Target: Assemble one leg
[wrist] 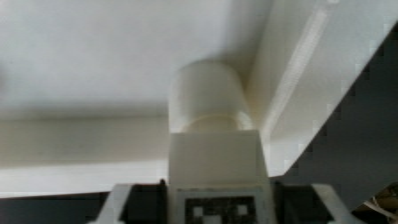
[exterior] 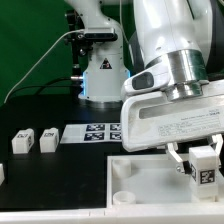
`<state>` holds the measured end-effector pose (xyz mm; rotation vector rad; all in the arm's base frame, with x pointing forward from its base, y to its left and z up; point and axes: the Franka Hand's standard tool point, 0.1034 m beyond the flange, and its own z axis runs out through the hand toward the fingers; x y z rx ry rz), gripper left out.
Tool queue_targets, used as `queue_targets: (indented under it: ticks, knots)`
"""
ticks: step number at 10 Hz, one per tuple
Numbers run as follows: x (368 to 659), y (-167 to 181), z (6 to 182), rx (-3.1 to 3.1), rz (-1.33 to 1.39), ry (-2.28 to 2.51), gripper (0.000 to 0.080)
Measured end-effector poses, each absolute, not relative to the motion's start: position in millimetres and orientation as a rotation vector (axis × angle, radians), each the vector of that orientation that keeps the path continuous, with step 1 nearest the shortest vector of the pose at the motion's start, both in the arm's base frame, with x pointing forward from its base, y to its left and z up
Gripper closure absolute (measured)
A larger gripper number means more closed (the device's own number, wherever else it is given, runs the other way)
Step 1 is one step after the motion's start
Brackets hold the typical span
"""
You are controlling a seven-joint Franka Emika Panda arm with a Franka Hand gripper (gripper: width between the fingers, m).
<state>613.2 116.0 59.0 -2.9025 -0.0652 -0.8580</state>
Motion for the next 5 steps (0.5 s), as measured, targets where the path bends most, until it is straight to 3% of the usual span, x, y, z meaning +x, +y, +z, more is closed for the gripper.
queue_targets:
  ticks: [2, 4, 5]
  knots:
    - [612.4, 115.3, 58.2, -2.917, -0.853, -0.049, 0.0509]
    - [612.0, 115.1, 57.6, -2.918, -0.848, -0.048, 0.0220]
    - [612.0, 115.0, 57.5, -2.918, -0.848, -0.048, 0.0220]
